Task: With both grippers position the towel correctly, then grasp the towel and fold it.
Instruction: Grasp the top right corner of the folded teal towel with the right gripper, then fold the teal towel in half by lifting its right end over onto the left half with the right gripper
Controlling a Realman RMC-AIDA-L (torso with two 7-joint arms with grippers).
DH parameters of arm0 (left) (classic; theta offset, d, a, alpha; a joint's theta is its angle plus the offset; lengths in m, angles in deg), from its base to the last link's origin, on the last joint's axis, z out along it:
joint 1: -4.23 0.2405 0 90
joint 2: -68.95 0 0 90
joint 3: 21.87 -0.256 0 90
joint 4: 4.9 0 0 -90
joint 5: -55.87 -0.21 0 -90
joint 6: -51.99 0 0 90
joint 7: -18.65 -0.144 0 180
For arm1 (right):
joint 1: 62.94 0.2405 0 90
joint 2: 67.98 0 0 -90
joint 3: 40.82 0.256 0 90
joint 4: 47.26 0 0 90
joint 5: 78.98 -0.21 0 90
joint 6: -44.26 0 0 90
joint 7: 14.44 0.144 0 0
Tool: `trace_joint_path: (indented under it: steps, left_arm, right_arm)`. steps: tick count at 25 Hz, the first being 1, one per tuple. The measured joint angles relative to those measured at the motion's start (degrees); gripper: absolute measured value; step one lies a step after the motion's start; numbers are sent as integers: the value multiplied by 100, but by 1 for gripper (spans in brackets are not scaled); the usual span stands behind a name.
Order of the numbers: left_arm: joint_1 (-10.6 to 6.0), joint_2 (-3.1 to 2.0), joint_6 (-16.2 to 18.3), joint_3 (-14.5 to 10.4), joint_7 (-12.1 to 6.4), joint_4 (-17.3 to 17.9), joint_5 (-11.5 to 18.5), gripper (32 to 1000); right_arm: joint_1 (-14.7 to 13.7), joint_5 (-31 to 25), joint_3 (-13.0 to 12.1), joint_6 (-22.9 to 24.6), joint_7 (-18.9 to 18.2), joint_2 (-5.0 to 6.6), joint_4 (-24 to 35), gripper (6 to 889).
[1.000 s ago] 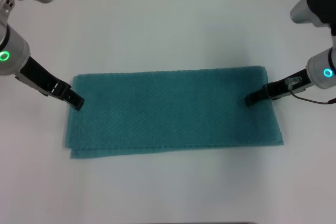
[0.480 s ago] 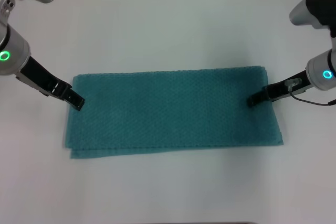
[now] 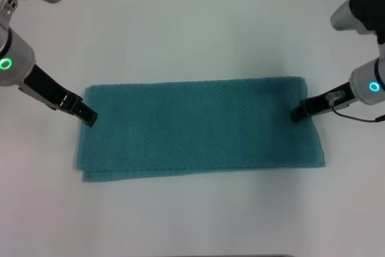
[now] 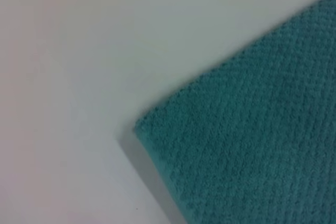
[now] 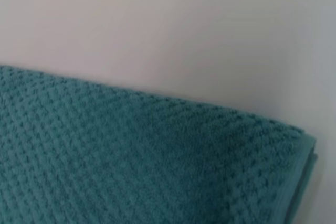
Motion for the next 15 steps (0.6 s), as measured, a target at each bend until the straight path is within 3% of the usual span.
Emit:
trace_joint_path:
  steps: [7, 12, 15]
  left_arm:
    - [0, 0, 0, 0, -3, 0, -13, 894]
    - [1, -3, 0, 0, -5, 0, -19, 894]
    - [8, -5, 0, 5, -12, 0, -23, 893]
  right_arm:
    - [-3, -17, 13, 4, -19, 0, 32, 158]
    - [-41, -35, 40, 60, -63, 27, 55, 151]
    - [-78, -36, 50, 119, -52, 107, 57, 146]
